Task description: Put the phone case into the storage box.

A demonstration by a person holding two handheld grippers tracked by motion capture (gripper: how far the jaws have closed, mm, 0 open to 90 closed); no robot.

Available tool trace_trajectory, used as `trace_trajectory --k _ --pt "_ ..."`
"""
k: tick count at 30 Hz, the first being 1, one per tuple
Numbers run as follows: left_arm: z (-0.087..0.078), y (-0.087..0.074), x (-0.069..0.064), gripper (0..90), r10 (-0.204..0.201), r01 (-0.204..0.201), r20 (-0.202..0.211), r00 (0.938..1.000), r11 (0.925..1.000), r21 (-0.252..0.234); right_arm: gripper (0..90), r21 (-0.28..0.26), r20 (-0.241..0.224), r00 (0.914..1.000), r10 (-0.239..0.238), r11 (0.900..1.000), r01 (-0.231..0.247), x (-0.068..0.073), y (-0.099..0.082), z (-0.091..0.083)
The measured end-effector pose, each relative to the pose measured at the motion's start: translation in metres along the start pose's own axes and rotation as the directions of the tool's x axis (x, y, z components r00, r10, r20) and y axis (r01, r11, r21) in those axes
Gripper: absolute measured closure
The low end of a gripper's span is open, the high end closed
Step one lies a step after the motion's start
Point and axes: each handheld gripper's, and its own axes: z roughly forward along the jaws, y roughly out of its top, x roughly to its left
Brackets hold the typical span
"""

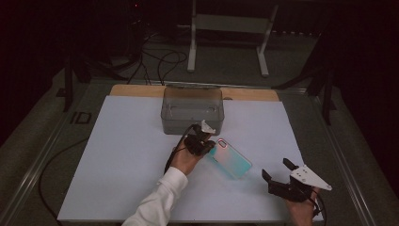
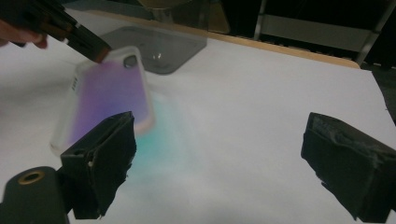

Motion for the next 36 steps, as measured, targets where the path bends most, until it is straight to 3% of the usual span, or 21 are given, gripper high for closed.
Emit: trace_trajectory --k 9,18,31,36 --pt "-0.027 -0.015 0.021 88.6 -0.061 0.057 -0.049 0.9970 0.9957 -0.072 10.1 0.002 -0.003 1.0000 0.002 1.0000 -0.002 0.001 0.000 0.000" --pt "-0.056 -0.029 0.035 88.7 -0.088 0.073 -0.103 0.9908 0.9863 -0.148 10.0 0.003 -0.013 0.9999 0.004 1.0000 -0.004 0.002 0.000 0.001" --pt "-0.094 -0.064 0.060 88.7 -0.150 0.108 -0.137 0.9791 0.9563 -0.272 10.0 0.022 -0.035 0.9993 -0.007 0.9997 0.008 0.007 0.000 0.006" --pt "-0.110 -0.077 0.068 88.7 -0.168 0.109 -0.159 0.9728 0.9387 -0.327 9.6 0.030 -0.054 0.9986 -0.003 0.9995 0.005 0.009 0.000 0.009"
